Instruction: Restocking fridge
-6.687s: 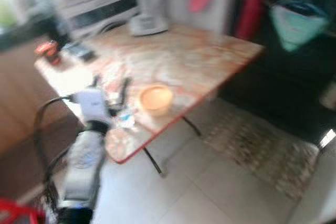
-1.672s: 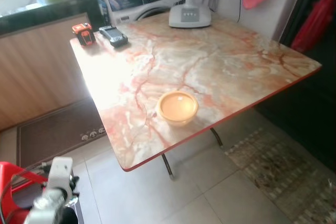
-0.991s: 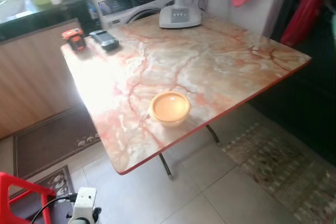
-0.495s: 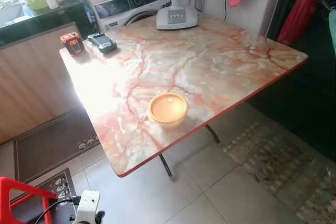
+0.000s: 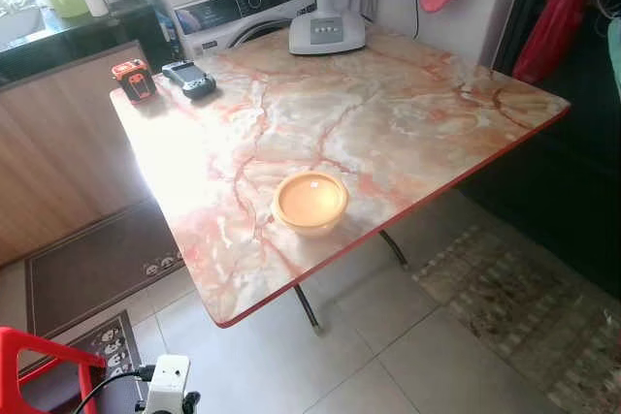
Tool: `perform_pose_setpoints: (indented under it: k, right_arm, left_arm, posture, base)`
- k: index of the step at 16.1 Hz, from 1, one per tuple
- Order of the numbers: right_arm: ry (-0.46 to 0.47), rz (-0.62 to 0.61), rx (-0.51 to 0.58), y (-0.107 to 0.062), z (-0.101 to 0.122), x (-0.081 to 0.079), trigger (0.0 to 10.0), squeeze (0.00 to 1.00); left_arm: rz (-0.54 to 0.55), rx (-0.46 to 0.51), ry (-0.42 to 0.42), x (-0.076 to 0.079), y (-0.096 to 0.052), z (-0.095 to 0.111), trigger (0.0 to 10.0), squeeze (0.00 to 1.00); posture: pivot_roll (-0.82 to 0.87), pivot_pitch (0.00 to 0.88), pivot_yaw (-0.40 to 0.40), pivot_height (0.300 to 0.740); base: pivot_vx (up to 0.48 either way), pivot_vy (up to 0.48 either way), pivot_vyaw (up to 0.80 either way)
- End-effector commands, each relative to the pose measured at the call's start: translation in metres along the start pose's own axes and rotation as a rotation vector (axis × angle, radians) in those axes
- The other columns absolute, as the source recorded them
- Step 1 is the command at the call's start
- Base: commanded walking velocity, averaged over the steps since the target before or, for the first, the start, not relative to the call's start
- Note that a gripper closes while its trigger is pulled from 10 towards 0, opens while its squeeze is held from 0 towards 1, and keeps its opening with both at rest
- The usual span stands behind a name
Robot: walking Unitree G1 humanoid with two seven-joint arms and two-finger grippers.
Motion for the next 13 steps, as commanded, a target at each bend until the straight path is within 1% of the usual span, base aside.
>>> perform_pose_setpoints:
  k: [1,2,6,8,10,13]
  right_arm:
    - [0.013,0.064,-0.036,-0.0014,-0.0118,-0.0215,10.0,0.0]
    - [0.013,0.064,-0.036,-0.0014,-0.0118,-0.0214,10.0,0.0]
    - [0.006,0.064,-0.037,-0.0017,-0.0124,-0.0203,10.0,0.0]
    - [0.004,0.064,-0.036,-0.0017,-0.0122,-0.0194,10.0,0.0]
    - [0.001,0.063,-0.037,-0.0017,-0.0121,-0.0181,10.0,0.0]
    - [0.002,0.059,-0.034,-0.0016,-0.0113,-0.0164,10.0,0.0]
  left_arm:
    - [0.035,-0.014,-0.014,-0.0112,-0.0014,-0.0037,10.0,0.0]
    - [0.042,-0.018,-0.025,-0.013,-0.0019,-0.0054,10.0,0.0]
    - [0.045,-0.028,-0.015,-0.0152,-0.0031,-0.0096,10.0,0.0]
    - [0.058,-0.025,-0.039,-0.0186,-0.0041,-0.011,10.0,0.0]
    - [0.067,-0.032,-0.027,-0.02,-0.0042,-0.012,10.0,0.0]
    - [0.065,-0.035,-0.03,-0.017,-0.0034,-0.0116,10.0,0.0]
  posture:
    - [-0.07,0.011,0.127,0.74]
    - [-0.06,0.013,0.123,0.74]
    - [-0.06,0.015,0.117,0.74]
    - [-0.06,0.015,0.113,0.74]
    - [-0.06,0.011,0.11,0.74]
    - [-0.07,0.005,0.108,0.74]
  base:
    - [-0.262,0.0,0.0]
    - [-0.262,0.0,0.0]
    - [-0.26,0.0,0.0]
    - [-0.257,0.0,0.0]
    - [0.0,0.0,0.0]
    - [0.0,0.0,0.0]
Point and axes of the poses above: a point about 5 cm out from each wrist's last joint towards the gripper, its own y axis pointing out of the wrist towards the gripper, its own z axis along the axis of the wrist's last joint, x = y × z, the point moved 6 cm from there along y, pointing out of the wrist towards the gripper, and after that the axes turned 9 degrees about -y, right-handed, at the moved point
